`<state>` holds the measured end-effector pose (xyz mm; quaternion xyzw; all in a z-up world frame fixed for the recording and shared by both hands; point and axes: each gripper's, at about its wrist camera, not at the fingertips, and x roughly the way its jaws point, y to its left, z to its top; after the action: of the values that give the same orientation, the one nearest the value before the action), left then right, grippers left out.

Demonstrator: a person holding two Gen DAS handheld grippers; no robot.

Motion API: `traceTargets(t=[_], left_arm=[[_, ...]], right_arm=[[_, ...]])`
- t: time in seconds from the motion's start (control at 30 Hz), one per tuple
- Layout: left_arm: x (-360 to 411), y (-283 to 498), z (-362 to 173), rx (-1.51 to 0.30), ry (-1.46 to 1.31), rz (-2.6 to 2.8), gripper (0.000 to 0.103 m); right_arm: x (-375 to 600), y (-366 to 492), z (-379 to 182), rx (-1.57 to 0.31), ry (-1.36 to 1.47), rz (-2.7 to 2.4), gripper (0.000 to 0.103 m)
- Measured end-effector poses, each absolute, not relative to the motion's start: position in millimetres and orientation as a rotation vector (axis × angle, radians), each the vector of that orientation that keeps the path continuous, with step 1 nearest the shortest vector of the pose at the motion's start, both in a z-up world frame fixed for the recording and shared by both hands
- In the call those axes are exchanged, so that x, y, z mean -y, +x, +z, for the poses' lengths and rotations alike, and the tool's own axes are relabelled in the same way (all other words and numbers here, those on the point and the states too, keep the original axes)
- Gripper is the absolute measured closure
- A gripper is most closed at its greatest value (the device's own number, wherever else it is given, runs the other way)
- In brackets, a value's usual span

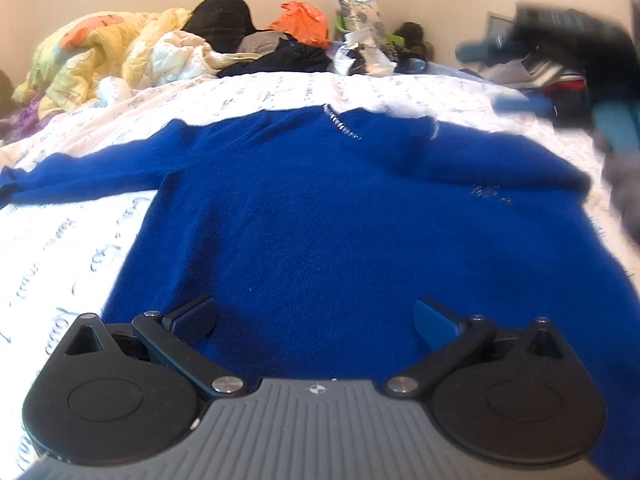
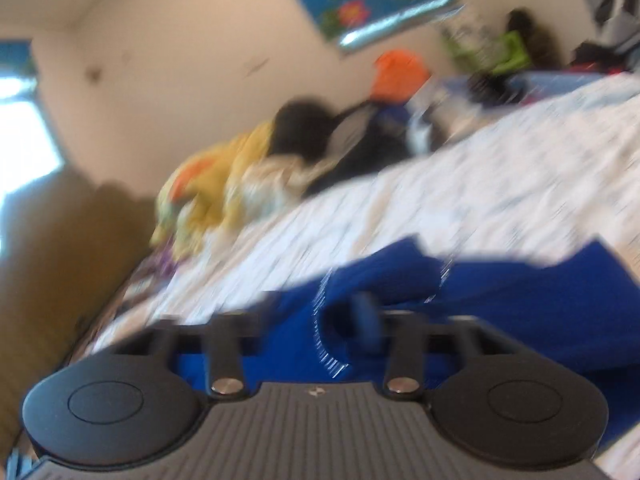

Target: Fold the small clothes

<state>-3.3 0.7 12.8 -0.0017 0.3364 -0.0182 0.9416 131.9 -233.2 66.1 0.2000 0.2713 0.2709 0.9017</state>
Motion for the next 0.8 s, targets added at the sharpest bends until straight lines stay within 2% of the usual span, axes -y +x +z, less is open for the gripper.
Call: traceTargets(t=[0.17, 0.33, 0.43, 0.5, 0.57, 0.63, 0.67, 0.77, 0.8], left_arm=[[-19, 12, 61, -0.542, -0.139, -0.073, 0.000], [-10, 105, 67, -0.630, -0.265, -0.089, 0.003], [28, 154, 58, -0.709, -0.135, -0.049, 0.007], [56, 174, 48, -0.739, -0.024, -0.042, 0.015], [73, 186, 39, -0.748, 0.063, -0.037, 0.017], [83, 193, 28, -0.771, 0.129, -0.013, 0.045], [82, 196, 24, -0.794, 0.142, 0.010, 0.070], [61, 191, 35, -0.761, 0.074, 0.025, 0.091], [53, 186, 45, -0.723, 0.055, 0.031, 0.091]], right_arm=[[277, 76, 45, -0.511, 0.585, 0.431, 0.025], [263, 42, 19, -0.531, 0.382, 0.352, 0.024], [247, 31, 9, -0.525, 0.274, 0.335, 0.024], [240, 29, 9, -0.533, 0.249, 0.350, 0.024], [236, 30, 8, -0.552, 0.233, 0.350, 0.025], [238, 32, 5, -0.572, 0.249, 0.356, 0.025], [239, 33, 3, -0.576, 0.265, 0.360, 0.025], [245, 34, 2, -0.581, 0.310, 0.367, 0.025], [247, 34, 1, -0.581, 0.323, 0.369, 0.025]])
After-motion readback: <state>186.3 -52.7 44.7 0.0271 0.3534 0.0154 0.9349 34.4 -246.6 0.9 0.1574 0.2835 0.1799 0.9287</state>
